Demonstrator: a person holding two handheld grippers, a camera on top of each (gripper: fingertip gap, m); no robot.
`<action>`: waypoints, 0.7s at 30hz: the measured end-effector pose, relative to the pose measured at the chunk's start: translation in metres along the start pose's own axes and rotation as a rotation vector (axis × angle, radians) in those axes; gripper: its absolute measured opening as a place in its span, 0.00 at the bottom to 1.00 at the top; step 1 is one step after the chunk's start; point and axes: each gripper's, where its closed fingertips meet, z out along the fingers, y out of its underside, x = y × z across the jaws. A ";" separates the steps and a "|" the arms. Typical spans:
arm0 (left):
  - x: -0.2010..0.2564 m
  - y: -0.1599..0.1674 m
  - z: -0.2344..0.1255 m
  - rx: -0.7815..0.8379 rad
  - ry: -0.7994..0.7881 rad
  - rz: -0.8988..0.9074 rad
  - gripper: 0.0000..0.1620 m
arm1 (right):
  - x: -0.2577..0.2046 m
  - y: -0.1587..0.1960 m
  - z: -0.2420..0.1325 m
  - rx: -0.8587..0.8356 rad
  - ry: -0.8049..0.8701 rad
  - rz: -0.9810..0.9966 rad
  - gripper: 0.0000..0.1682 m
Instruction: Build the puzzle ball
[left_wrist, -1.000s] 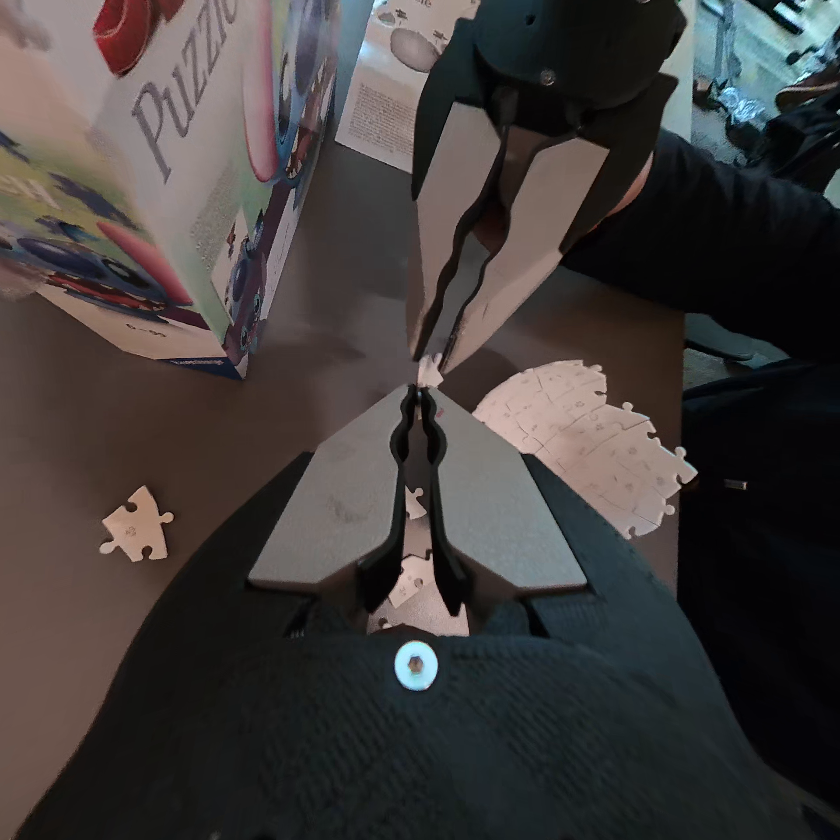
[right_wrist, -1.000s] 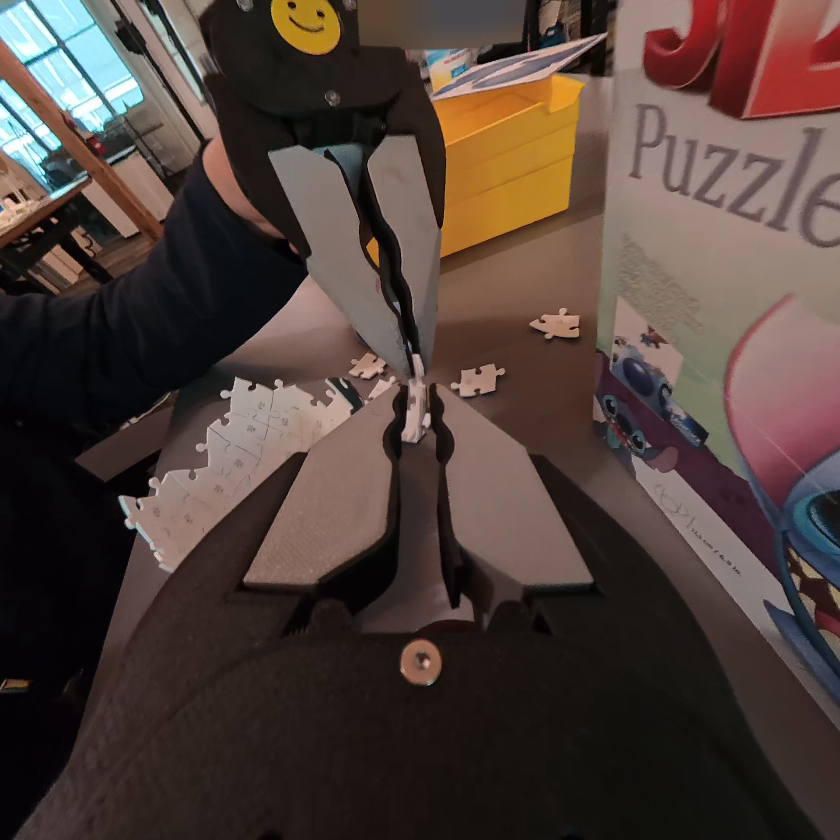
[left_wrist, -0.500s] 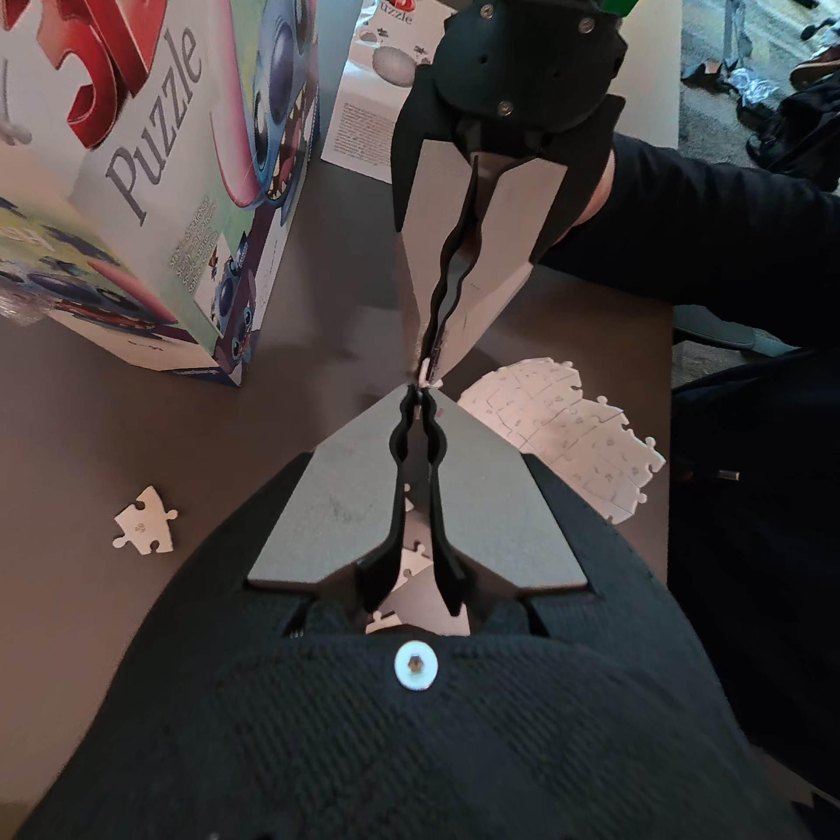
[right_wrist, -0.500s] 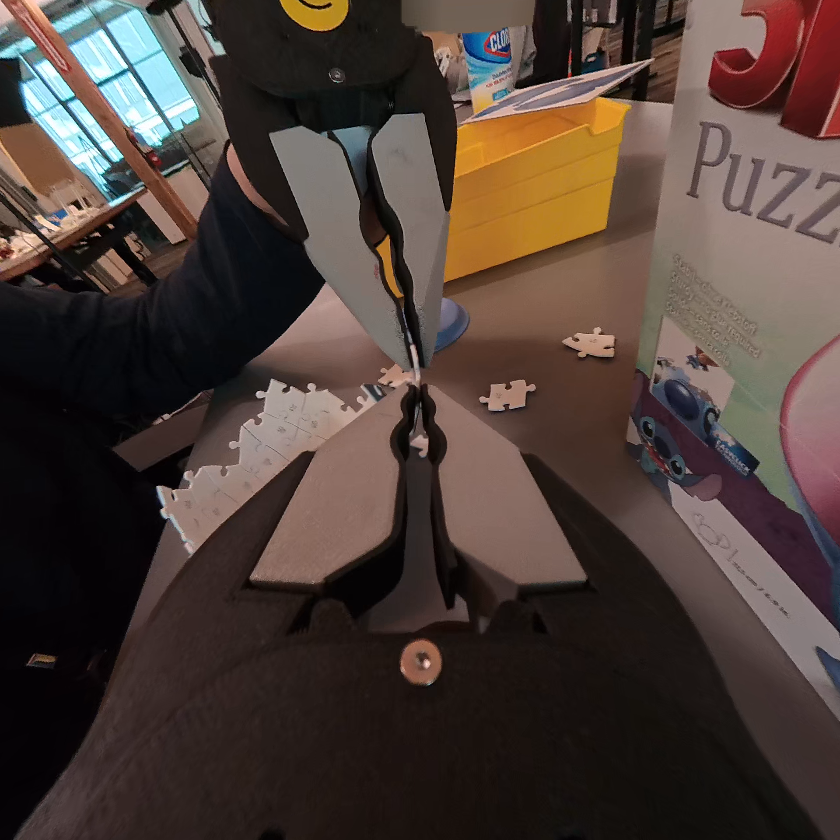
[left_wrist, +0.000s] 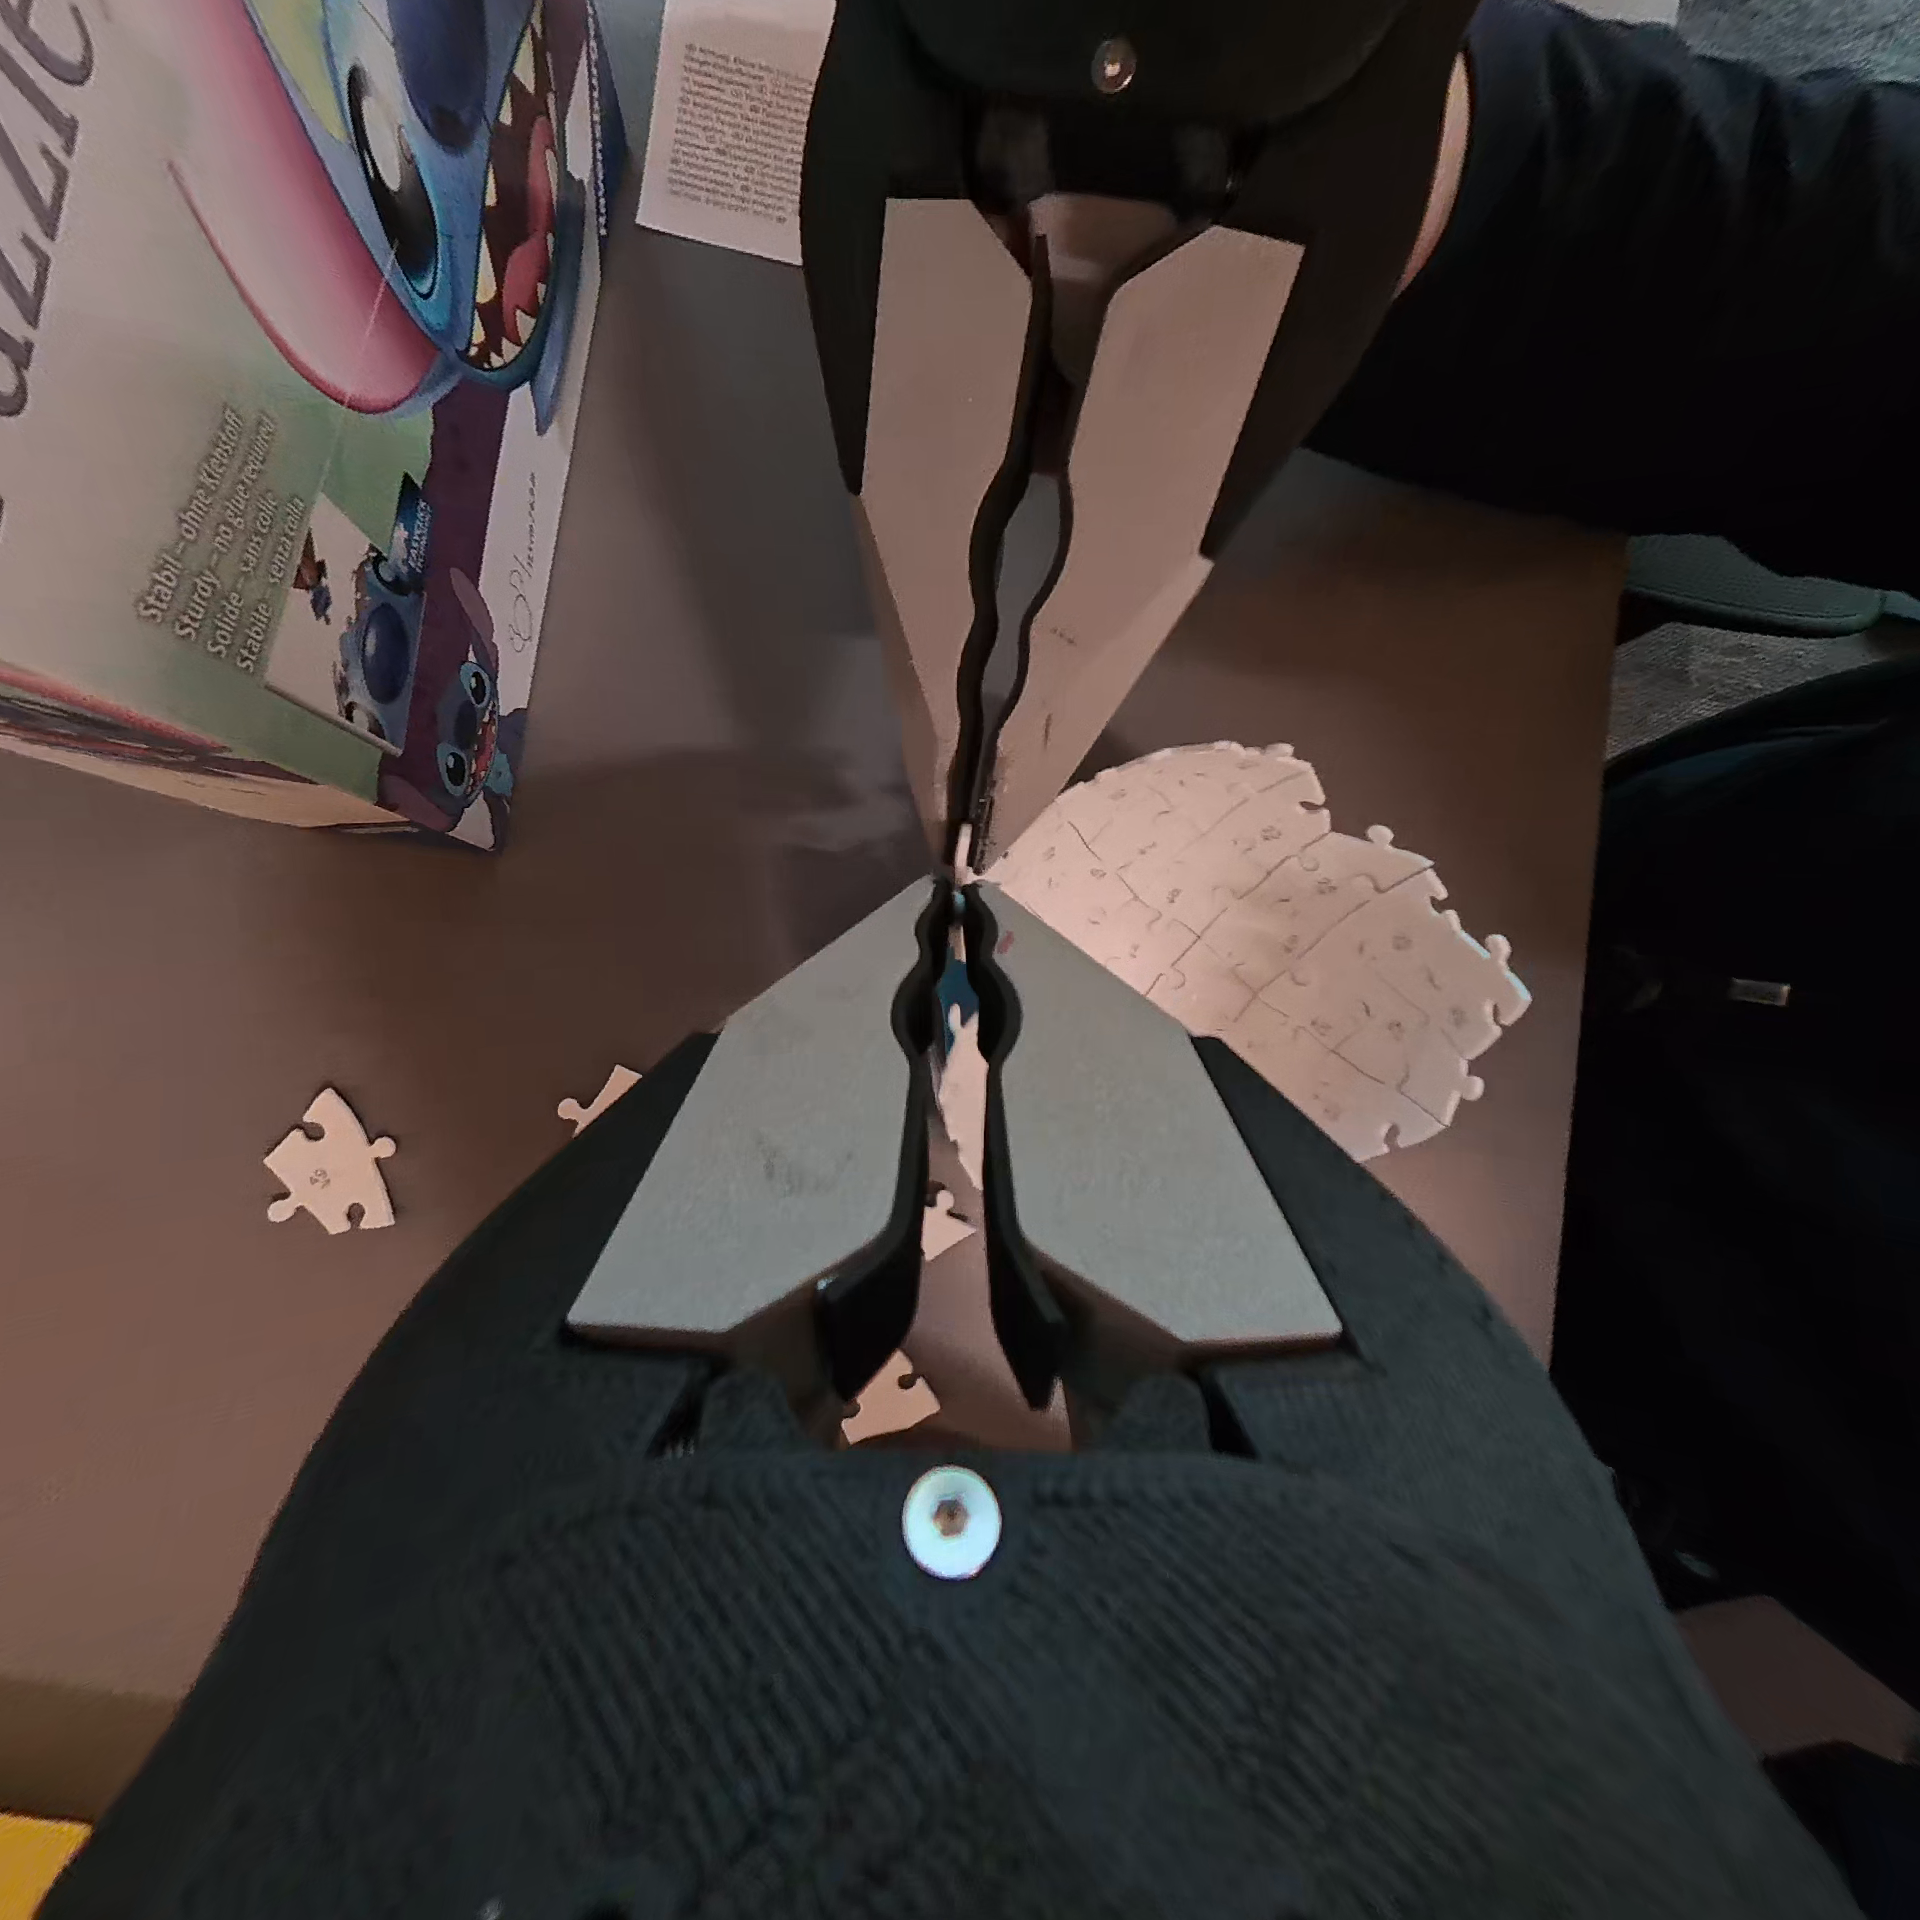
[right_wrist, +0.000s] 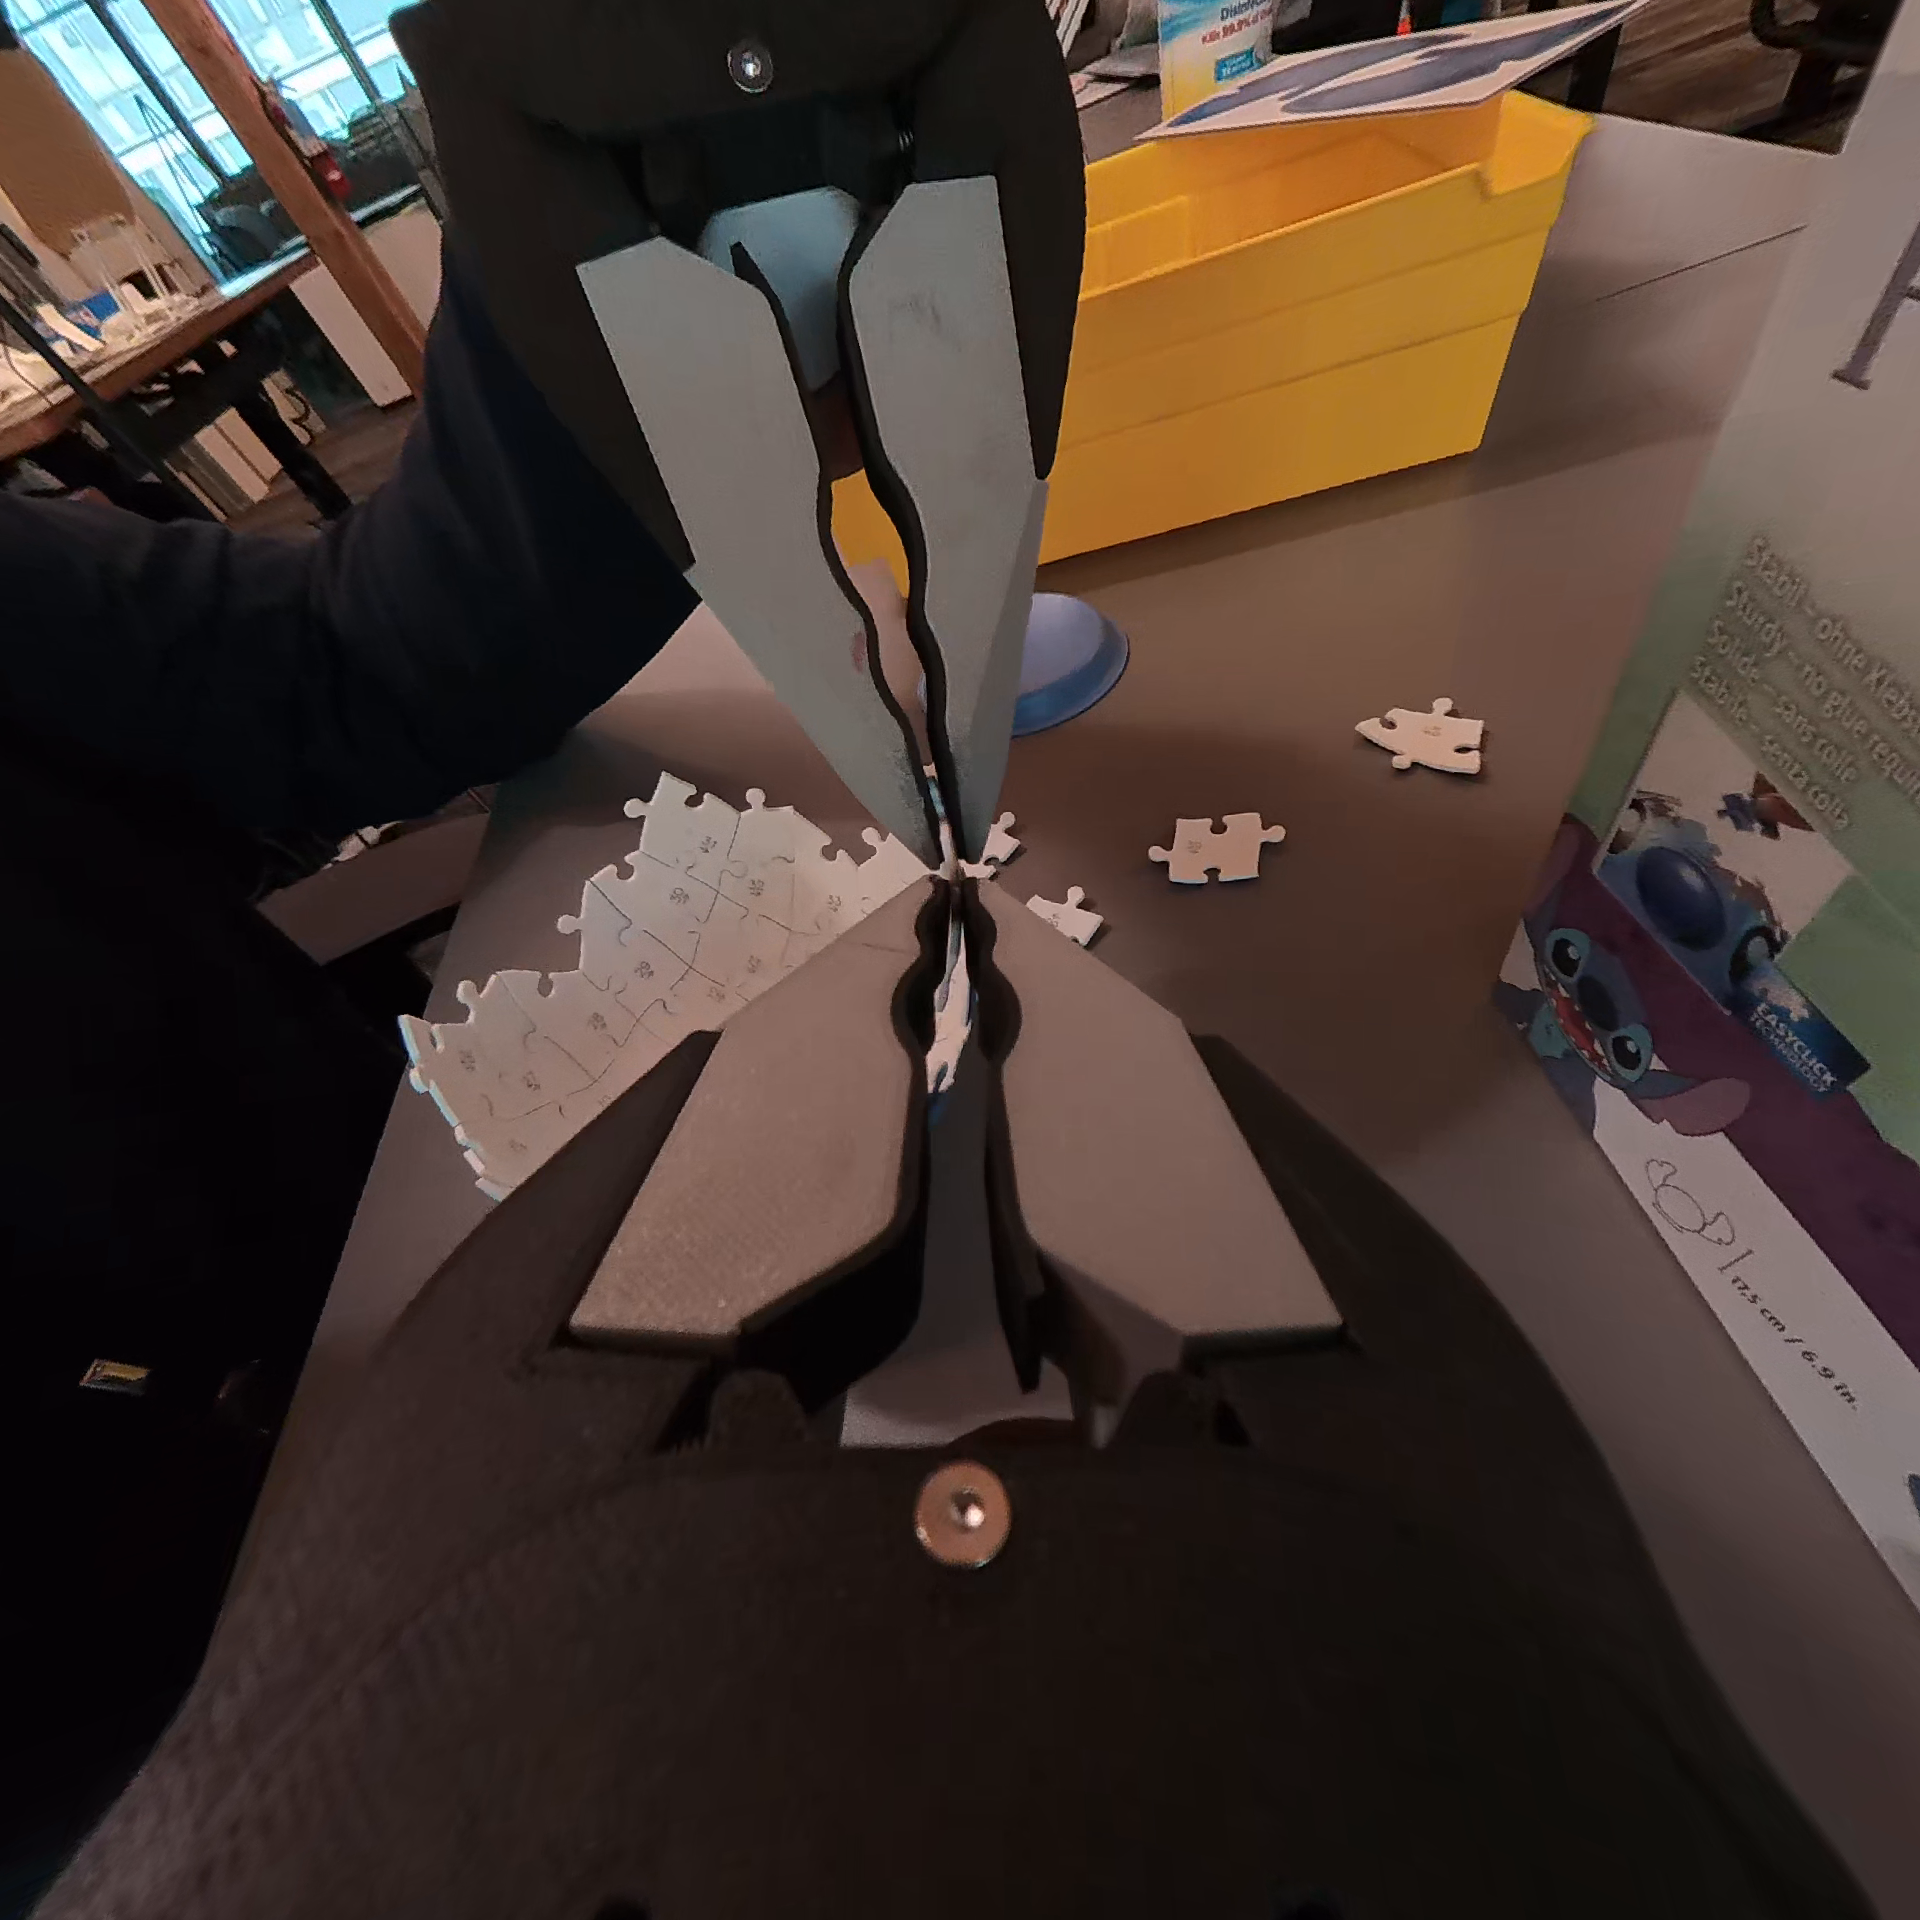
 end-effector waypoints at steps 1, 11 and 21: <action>0.000 0.000 0.000 0.001 -0.002 0.001 0.00 | 0.000 0.000 0.000 0.000 0.003 -0.002 0.00; -0.003 -0.005 -0.012 0.059 0.024 -0.061 0.03 | 0.004 -0.006 -0.007 0.054 0.052 -0.026 0.00; -0.012 -0.009 -0.042 0.186 -0.041 -0.138 0.14 | -0.005 0.000 -0.003 0.067 0.063 -0.088 0.00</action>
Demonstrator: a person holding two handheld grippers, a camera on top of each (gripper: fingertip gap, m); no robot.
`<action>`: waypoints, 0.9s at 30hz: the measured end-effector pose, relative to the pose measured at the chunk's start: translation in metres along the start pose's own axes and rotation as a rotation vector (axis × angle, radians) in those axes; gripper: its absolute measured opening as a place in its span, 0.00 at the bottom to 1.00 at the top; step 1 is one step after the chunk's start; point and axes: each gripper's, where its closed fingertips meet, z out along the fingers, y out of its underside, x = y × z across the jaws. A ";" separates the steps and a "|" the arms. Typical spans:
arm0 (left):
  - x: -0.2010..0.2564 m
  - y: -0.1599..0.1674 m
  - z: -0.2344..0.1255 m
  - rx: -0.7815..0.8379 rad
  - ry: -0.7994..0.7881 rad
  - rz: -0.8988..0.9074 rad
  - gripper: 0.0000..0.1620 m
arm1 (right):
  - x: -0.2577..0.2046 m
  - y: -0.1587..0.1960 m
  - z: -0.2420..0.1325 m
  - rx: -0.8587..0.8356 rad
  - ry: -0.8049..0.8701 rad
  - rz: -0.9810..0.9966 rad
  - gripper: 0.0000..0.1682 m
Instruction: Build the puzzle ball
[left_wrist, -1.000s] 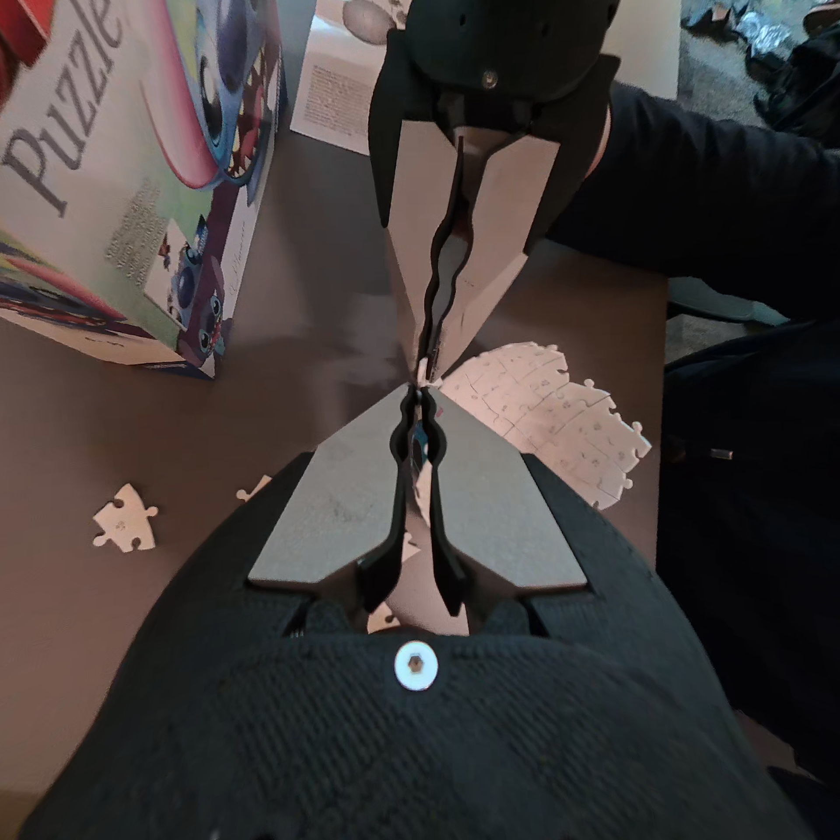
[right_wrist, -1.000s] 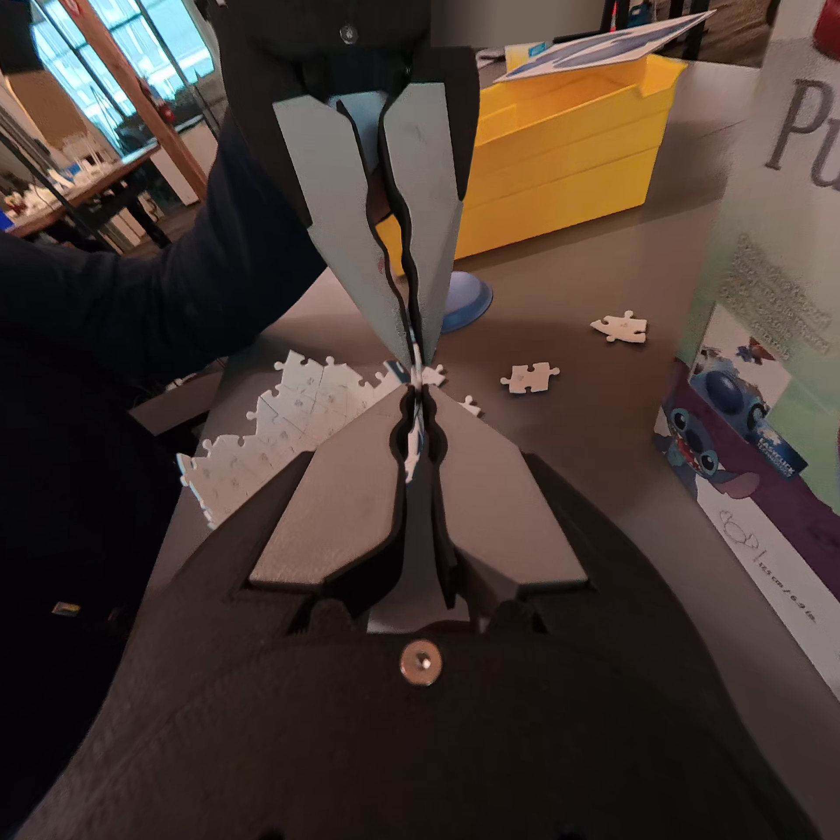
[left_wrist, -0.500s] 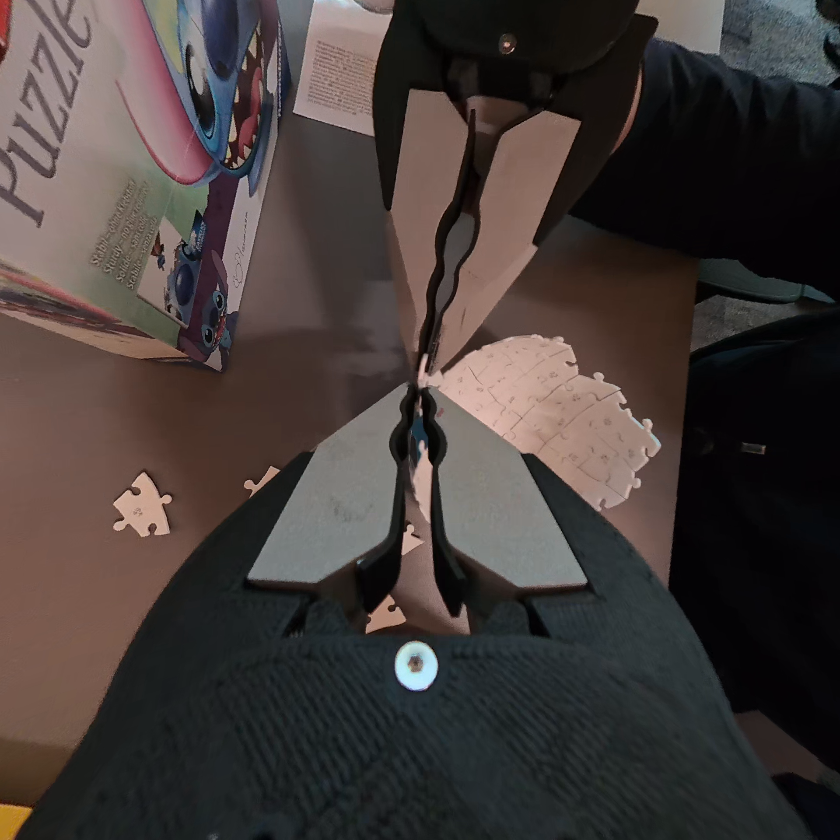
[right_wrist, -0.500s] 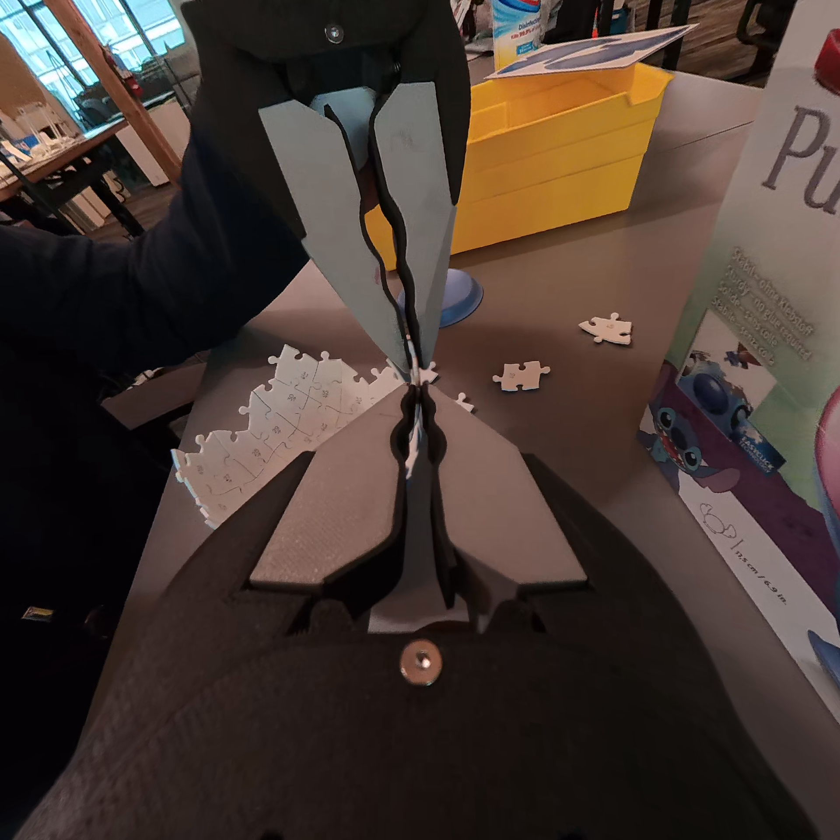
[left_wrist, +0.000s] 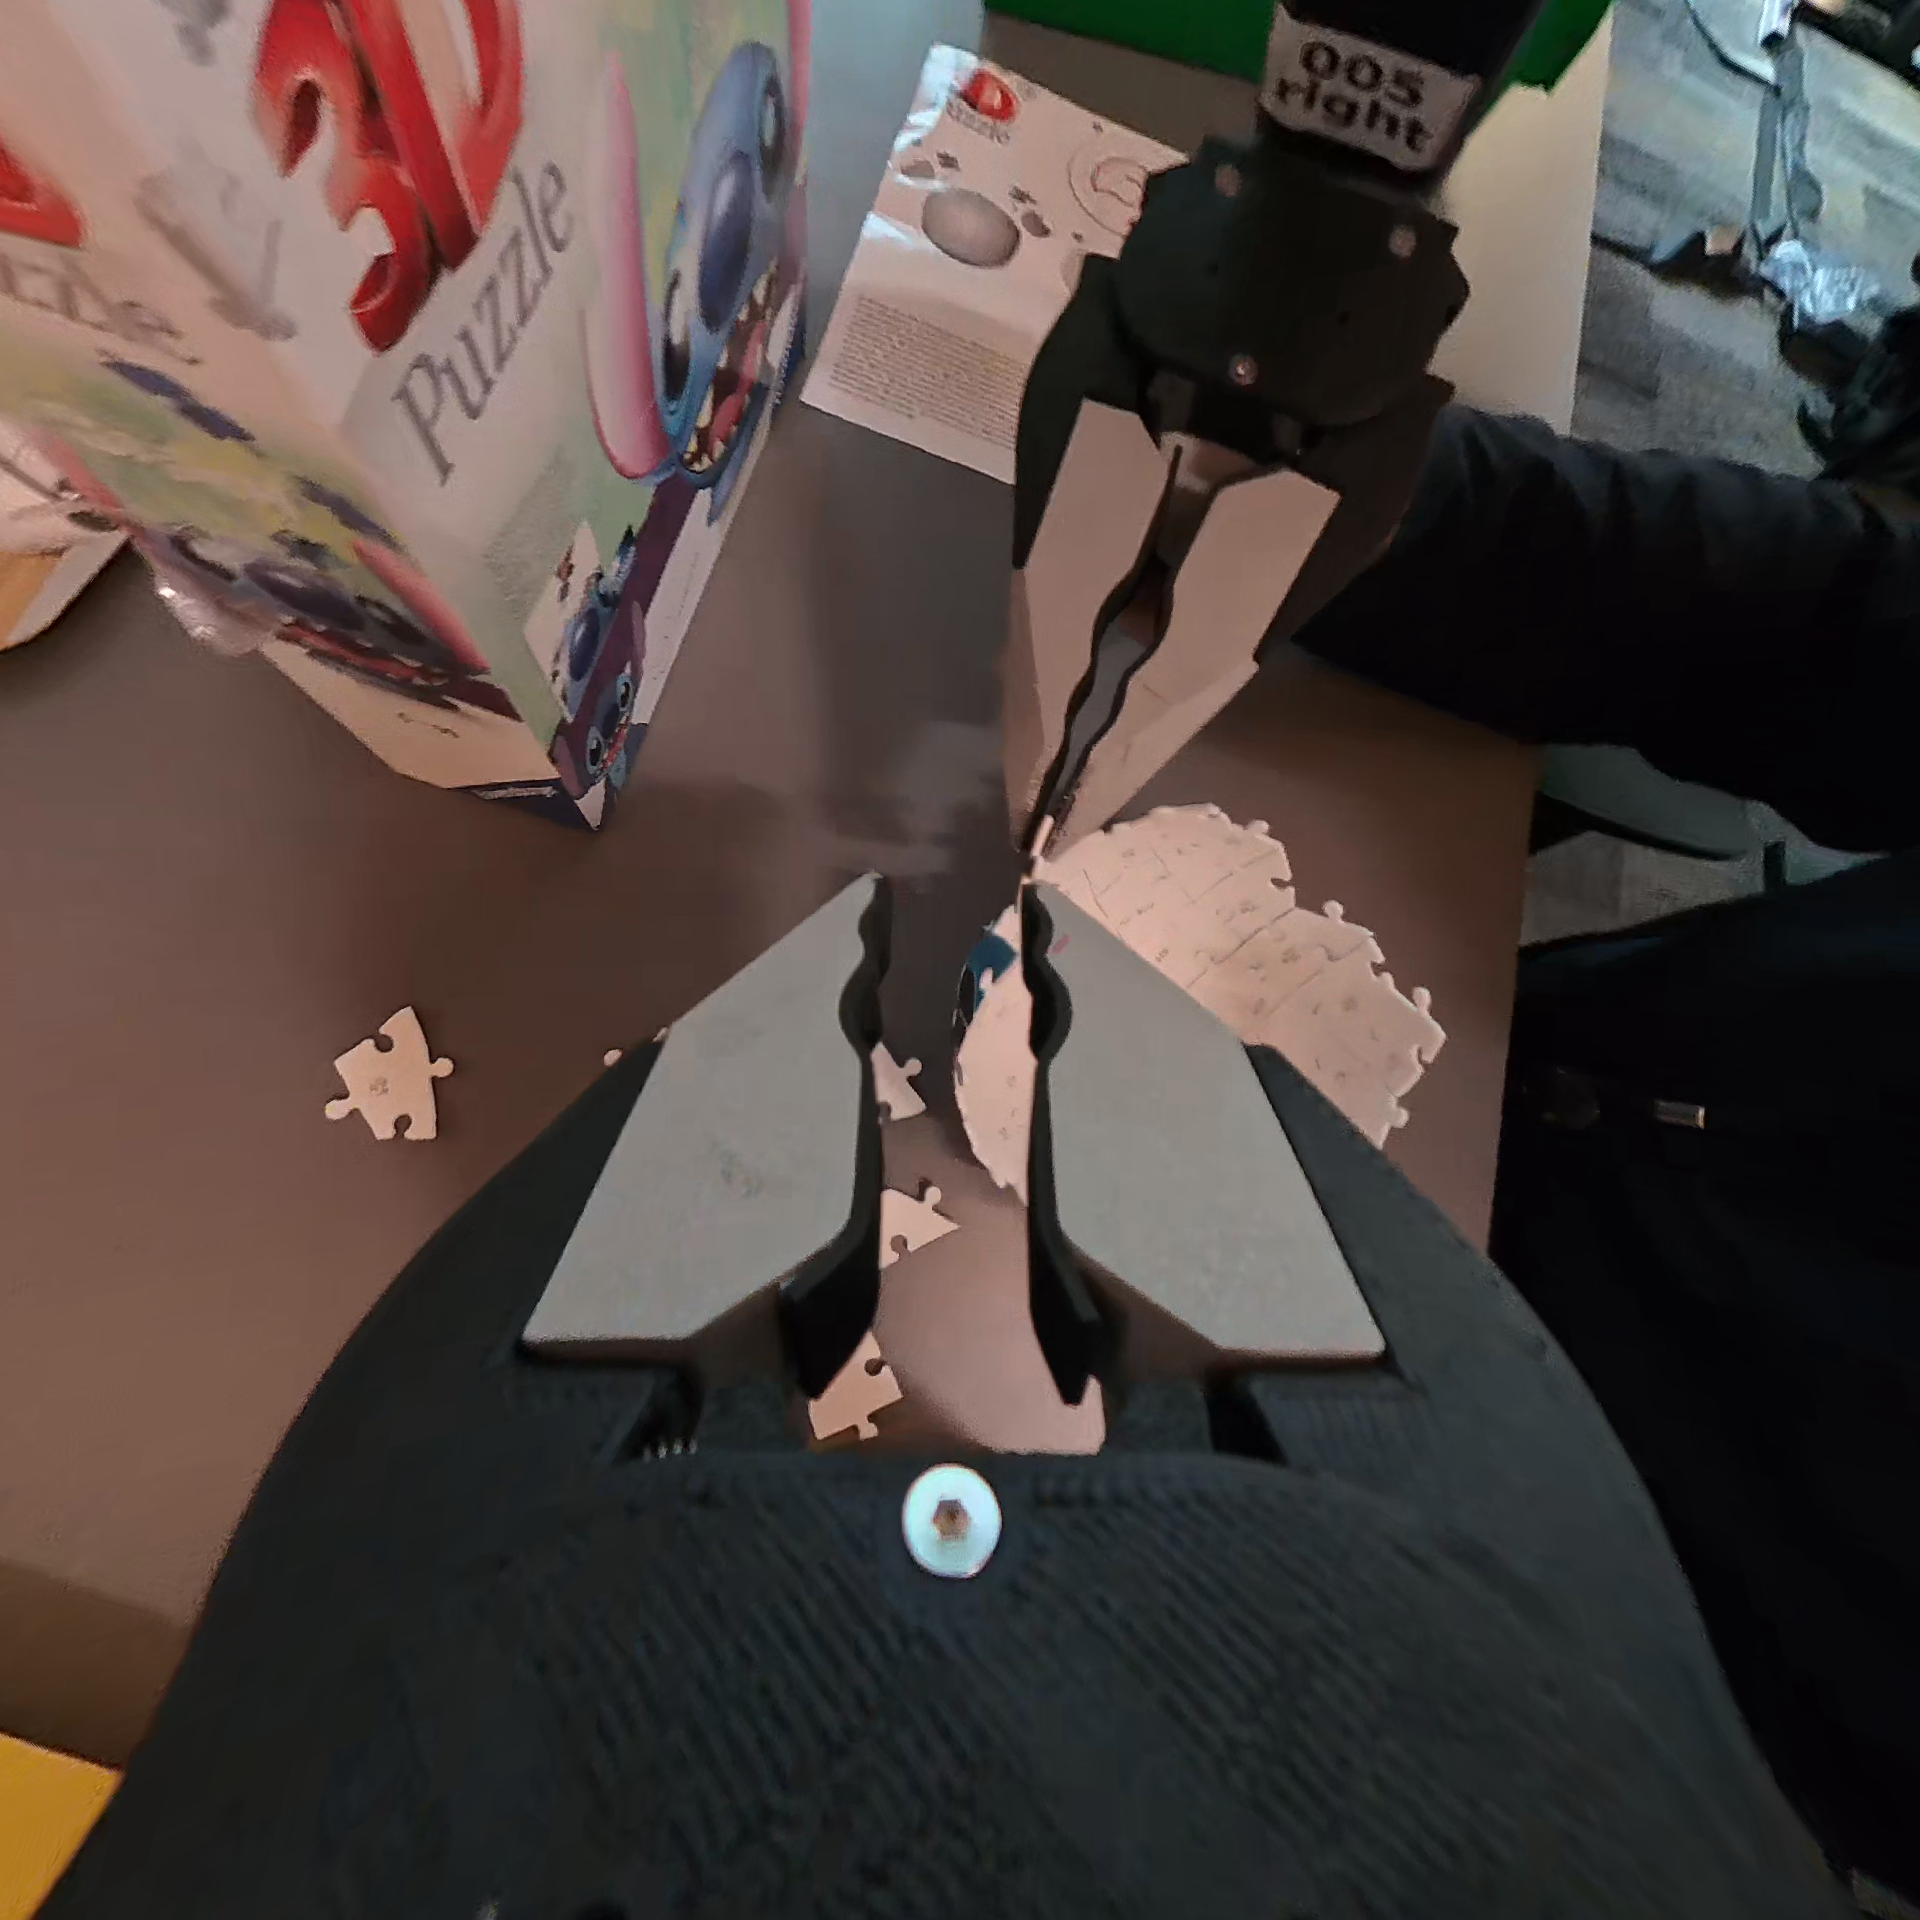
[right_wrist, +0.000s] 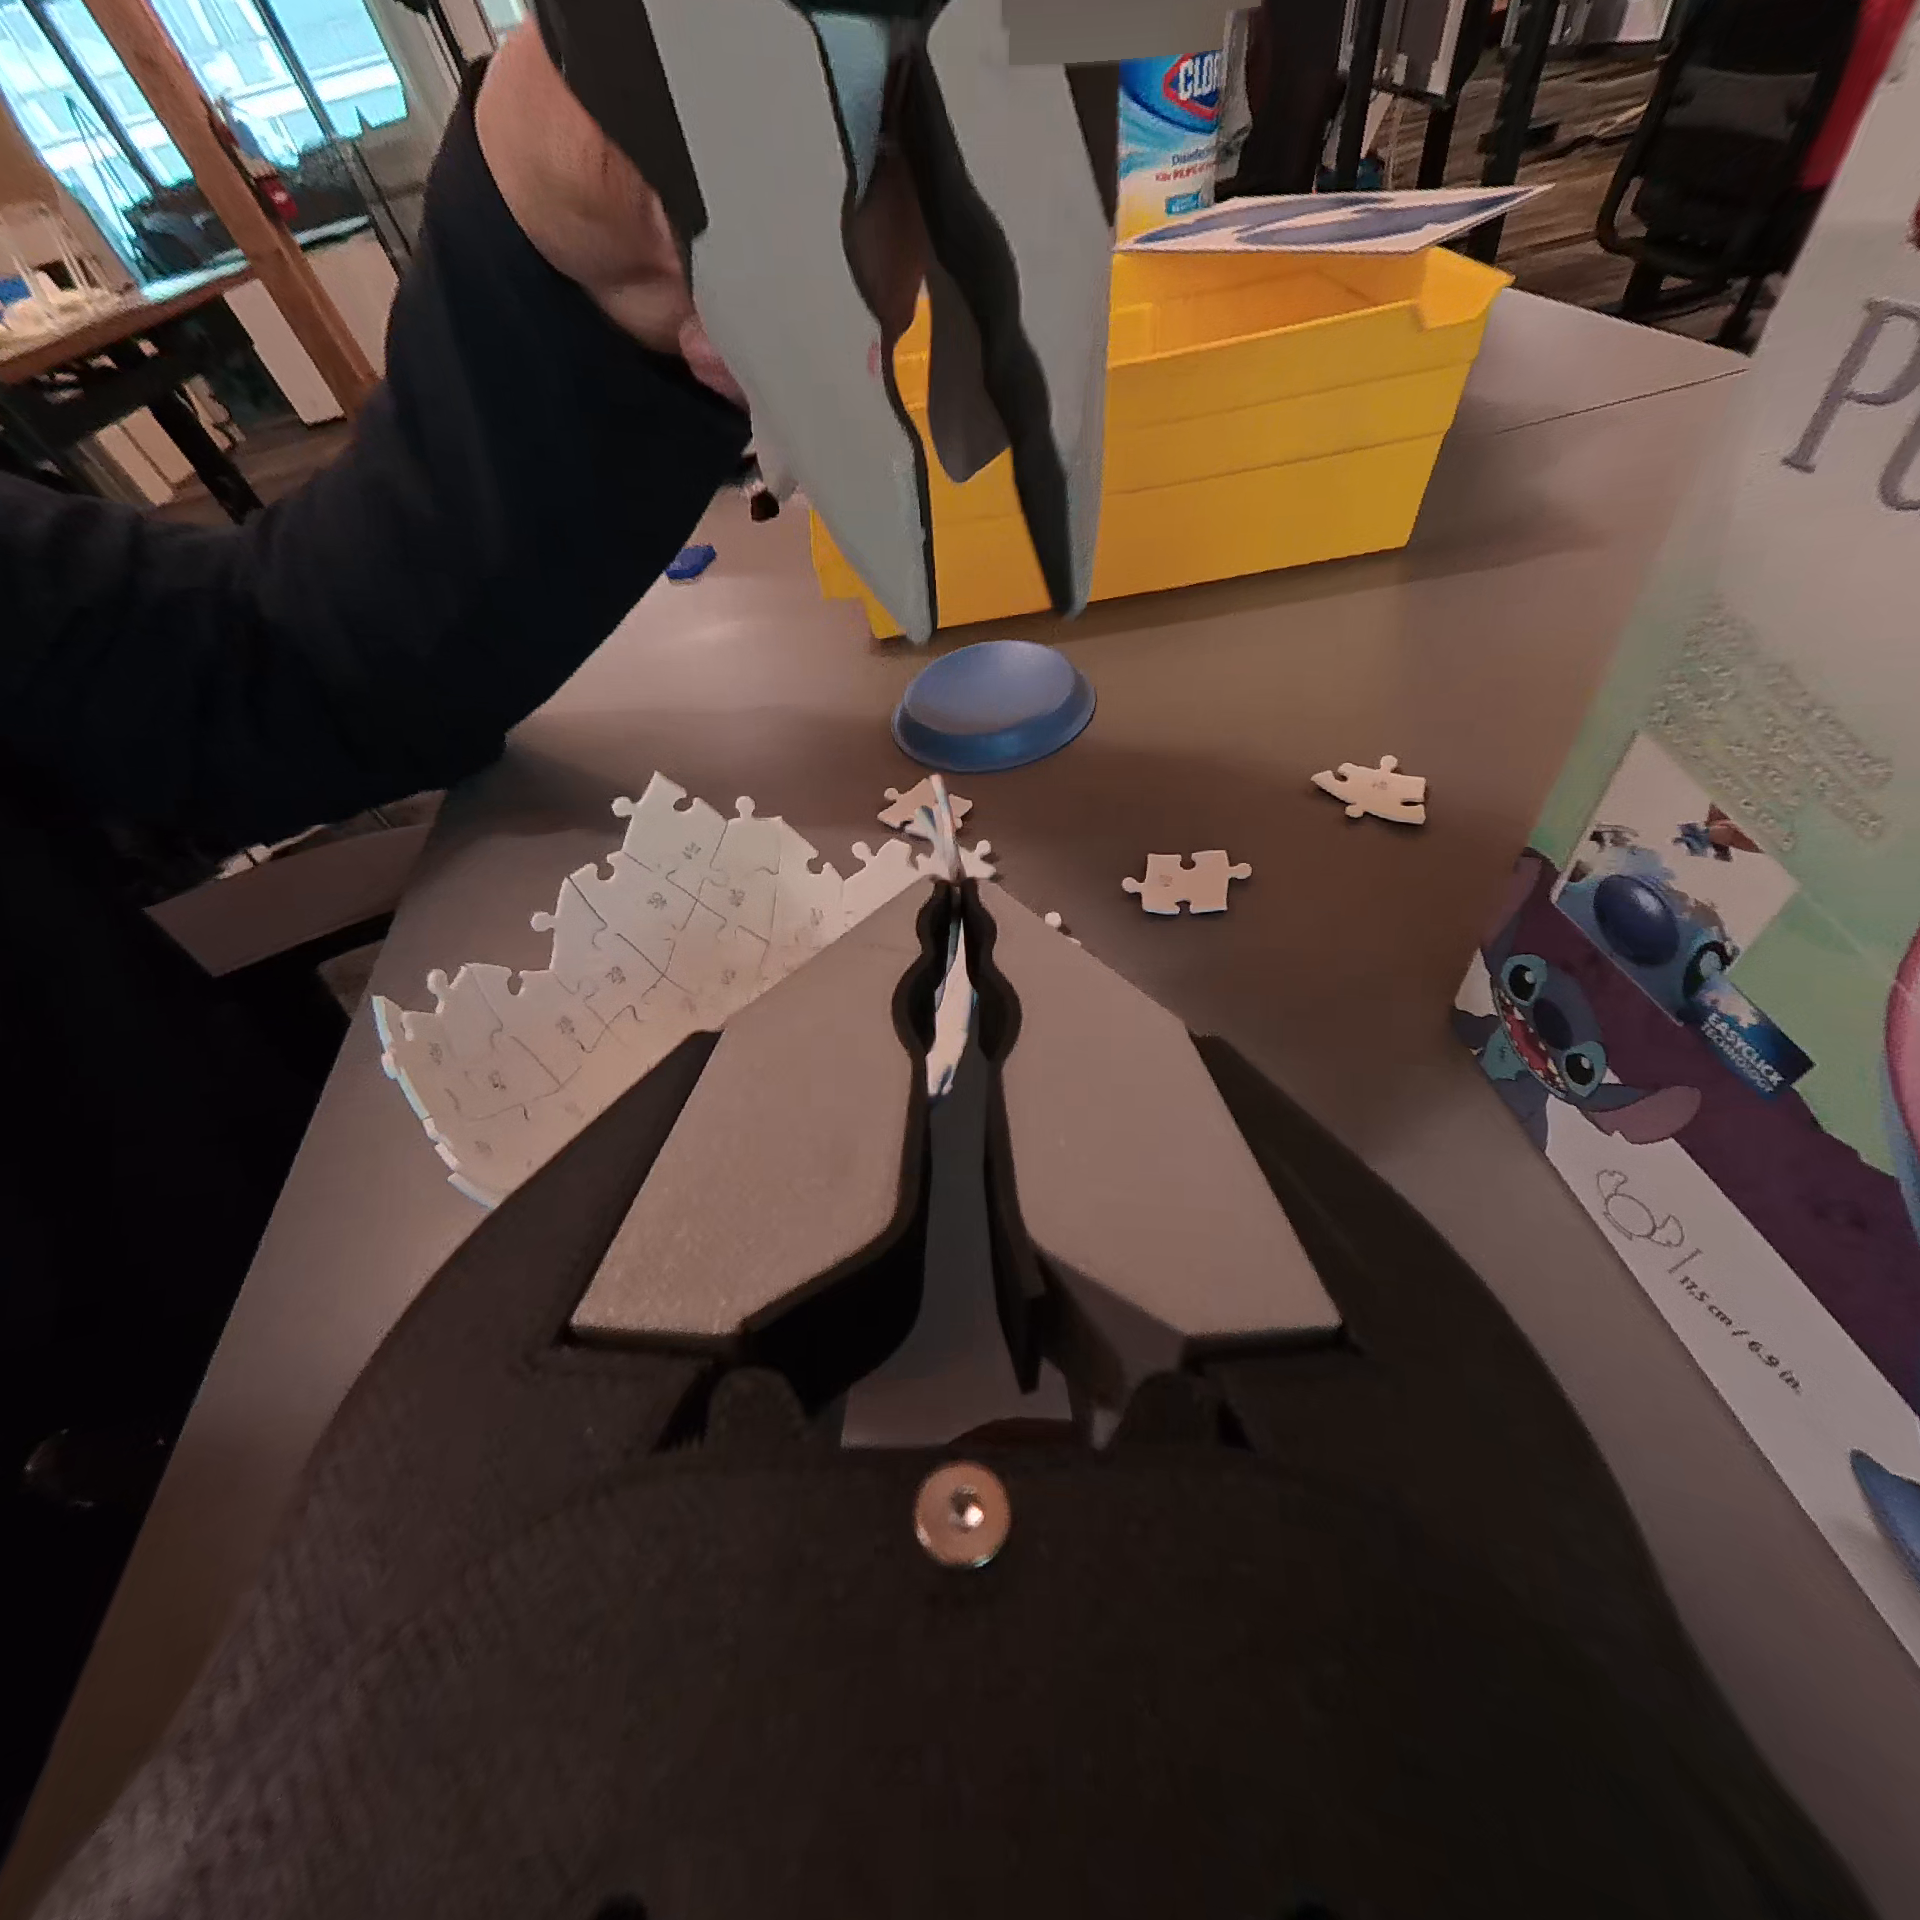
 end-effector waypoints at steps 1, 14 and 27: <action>-0.002 0.000 -0.002 0.016 -0.011 -0.017 0.16 | -0.001 0.001 0.001 -0.008 0.005 -0.012 0.00; -0.002 0.030 0.016 0.063 0.078 -0.118 0.27 | -0.005 -0.002 -0.001 0.037 0.021 -0.104 0.00; 0.004 0.040 0.027 -0.007 0.049 -0.013 0.20 | -0.004 0.006 0.007 0.019 0.030 -0.153 0.00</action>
